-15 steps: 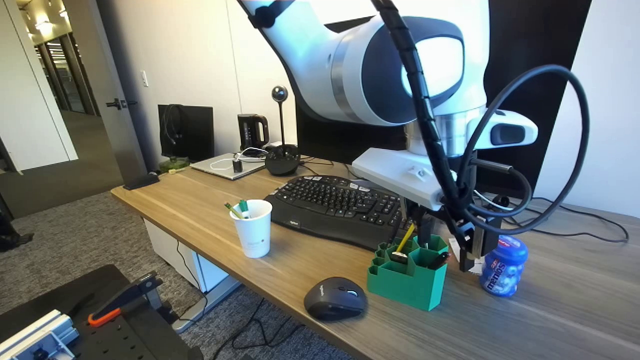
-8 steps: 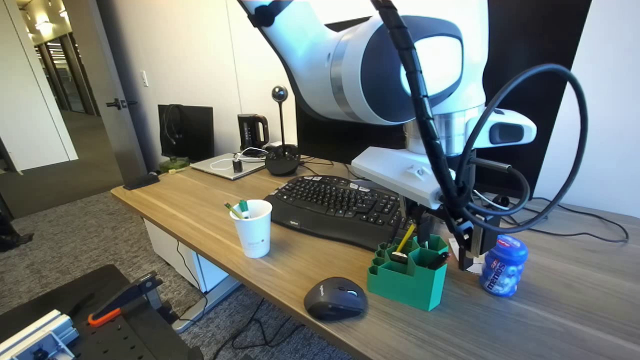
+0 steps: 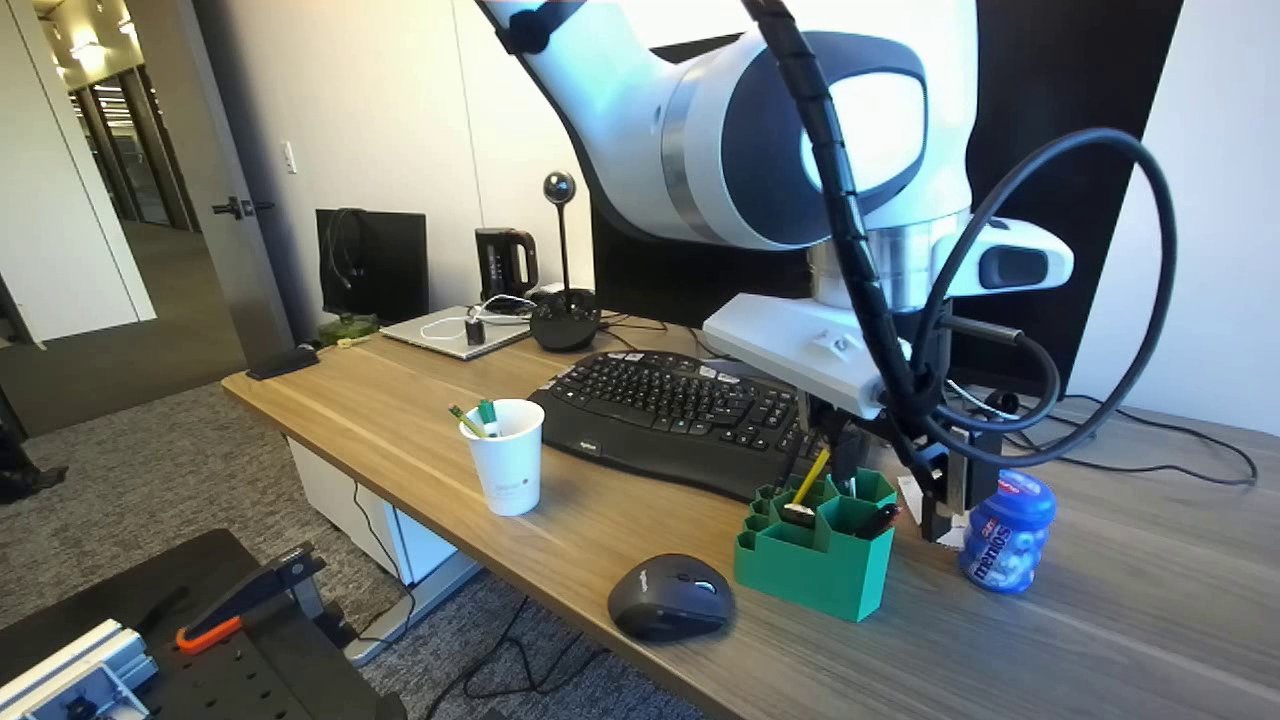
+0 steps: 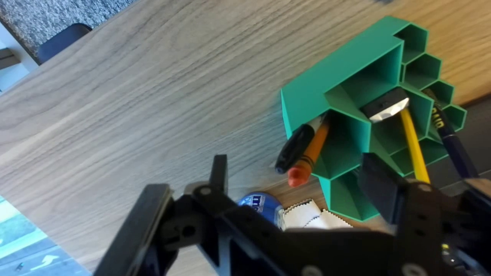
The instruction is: Move the mouse slightly to the right on the desk, then pick a marker from the rack and put it on the desk
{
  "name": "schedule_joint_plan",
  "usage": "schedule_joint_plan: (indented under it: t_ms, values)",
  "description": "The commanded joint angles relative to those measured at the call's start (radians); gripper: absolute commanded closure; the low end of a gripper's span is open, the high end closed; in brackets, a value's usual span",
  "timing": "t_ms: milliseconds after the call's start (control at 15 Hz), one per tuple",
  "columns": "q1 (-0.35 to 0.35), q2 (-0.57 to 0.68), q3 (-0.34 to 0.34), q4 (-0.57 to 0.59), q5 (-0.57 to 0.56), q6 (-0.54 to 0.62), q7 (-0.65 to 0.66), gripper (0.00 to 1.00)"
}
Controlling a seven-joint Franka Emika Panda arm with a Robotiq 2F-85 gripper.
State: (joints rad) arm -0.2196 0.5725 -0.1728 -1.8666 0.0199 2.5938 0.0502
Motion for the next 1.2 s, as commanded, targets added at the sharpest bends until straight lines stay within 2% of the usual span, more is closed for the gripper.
schedule_joint_plan:
  t_ms: [0,533,600,667,733,1133]
  values:
    - [-0.016,-0.027,0.019,-0.015,0.025,-0.002,-0.022,0.0]
    - [-0.014,-0.029,0.021,-0.023,0.022,-0.005,-0.026,0.0]
    - [-0.014,-0.03,0.021,-0.025,0.023,-0.004,-0.026,0.25]
    - [-0.015,-0.031,0.023,-0.028,0.024,-0.001,-0.03,0.26]
    - [-0.015,-0.031,0.023,-0.028,0.023,-0.001,-0.03,0.32]
    - [-0.013,-0.029,0.024,-0.032,0.022,-0.004,-0.028,0.8]
